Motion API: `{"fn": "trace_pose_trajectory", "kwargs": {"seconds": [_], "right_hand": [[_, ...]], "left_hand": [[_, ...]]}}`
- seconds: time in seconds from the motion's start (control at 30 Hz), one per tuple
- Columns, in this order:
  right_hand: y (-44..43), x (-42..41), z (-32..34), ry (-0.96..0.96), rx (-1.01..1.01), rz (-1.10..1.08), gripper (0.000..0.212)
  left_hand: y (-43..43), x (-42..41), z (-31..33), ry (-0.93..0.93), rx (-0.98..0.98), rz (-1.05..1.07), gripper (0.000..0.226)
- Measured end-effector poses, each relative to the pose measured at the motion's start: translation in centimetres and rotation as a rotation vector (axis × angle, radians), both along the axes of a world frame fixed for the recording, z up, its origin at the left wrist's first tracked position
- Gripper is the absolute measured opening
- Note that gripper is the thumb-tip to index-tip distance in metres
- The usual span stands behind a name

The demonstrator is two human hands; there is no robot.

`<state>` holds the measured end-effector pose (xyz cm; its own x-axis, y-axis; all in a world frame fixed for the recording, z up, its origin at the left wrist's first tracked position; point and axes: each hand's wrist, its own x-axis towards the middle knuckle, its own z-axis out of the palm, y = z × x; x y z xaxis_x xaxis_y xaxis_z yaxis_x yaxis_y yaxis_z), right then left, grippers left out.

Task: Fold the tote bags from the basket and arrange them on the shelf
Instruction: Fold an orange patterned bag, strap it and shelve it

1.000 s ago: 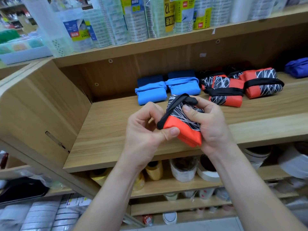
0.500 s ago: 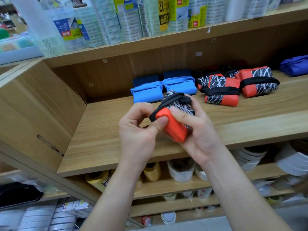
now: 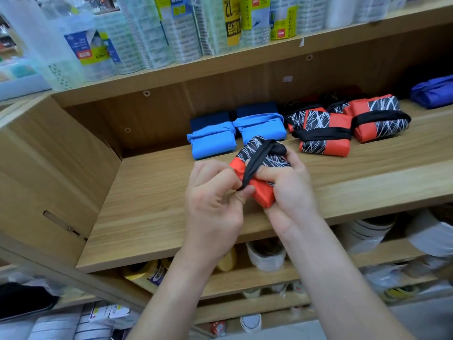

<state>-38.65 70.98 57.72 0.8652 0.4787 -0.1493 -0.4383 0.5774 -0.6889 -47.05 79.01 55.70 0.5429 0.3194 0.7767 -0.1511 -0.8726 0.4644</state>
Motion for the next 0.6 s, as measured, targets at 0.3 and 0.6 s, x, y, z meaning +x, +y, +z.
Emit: {"fn": "trace_pose_trajectory", "kwargs": {"seconds": [0.3,0.6], "right_hand": [[-0.9,0.5,-1.3,0.032,0.076,-0.155,0.044],[-3.1,1.3,-1.7,-0.736,-0.405,-0.081,0.037]], "left_hand": [[-0.7,-0.7,0.0,0.159,-0.251,-0.084,0.009],[-0.7,2.0,2.7,0.318,-0.761,-0.278,0.05]]}}
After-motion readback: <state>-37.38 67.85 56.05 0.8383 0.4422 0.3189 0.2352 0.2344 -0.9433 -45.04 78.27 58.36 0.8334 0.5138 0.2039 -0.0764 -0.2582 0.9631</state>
